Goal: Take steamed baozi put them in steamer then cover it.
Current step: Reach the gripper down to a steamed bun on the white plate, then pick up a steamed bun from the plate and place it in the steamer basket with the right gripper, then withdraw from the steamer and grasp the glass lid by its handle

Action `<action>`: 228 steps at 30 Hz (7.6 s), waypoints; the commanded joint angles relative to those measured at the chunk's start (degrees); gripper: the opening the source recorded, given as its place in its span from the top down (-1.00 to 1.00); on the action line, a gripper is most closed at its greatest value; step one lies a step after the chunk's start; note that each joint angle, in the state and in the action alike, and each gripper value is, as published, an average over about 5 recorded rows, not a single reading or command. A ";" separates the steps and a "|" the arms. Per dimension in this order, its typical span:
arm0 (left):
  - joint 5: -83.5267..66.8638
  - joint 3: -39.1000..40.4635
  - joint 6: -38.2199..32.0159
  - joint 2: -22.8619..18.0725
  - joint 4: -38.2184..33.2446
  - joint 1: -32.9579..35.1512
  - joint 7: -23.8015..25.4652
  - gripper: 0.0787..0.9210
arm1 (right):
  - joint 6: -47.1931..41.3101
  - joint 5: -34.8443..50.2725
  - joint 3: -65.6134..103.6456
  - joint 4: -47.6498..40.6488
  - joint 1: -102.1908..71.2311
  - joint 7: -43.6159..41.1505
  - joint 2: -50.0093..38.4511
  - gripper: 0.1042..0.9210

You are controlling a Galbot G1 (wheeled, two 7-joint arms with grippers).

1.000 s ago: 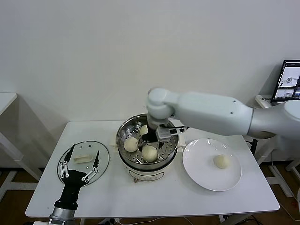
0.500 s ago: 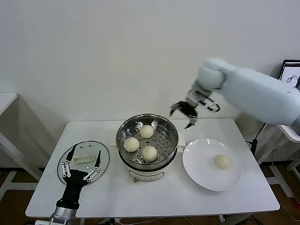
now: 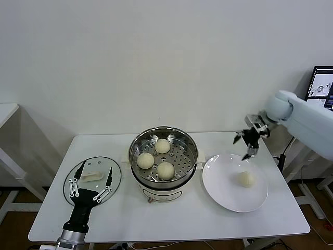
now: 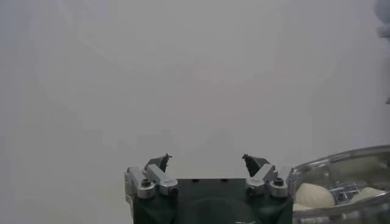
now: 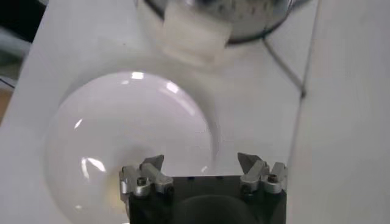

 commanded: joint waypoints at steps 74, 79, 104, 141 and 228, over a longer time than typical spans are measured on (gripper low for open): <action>-0.06 2.80 -1.05 0.52 2.64 -2.57 -0.27 -0.77 | -12.96 21.48 -22.58 7.46 22.42 1.23 29.10 -0.31; -0.14 2.56 -1.02 0.59 2.52 -2.57 -0.32 -0.77 | -12.94 19.78 -22.54 5.03 19.04 2.19 30.52 -0.31; -0.20 1.61 -1.75 0.41 3.06 -2.27 -0.34 -0.77 | -11.95 15.53 -23.62 -0.61 15.53 3.41 33.71 -0.41; 12.30 -1.08 3.73 0.98 3.70 -4.17 -6.24 -0.77 | 9.87 27.65 20.38 25.55 -13.55 83.89 -0.26 -0.76; 57.41 -0.06 14.72 2.03 45.06 -29.31 -11.80 -0.77 | 22.28 2.00 85.46 27.00 -92.32 80.38 28.85 -0.76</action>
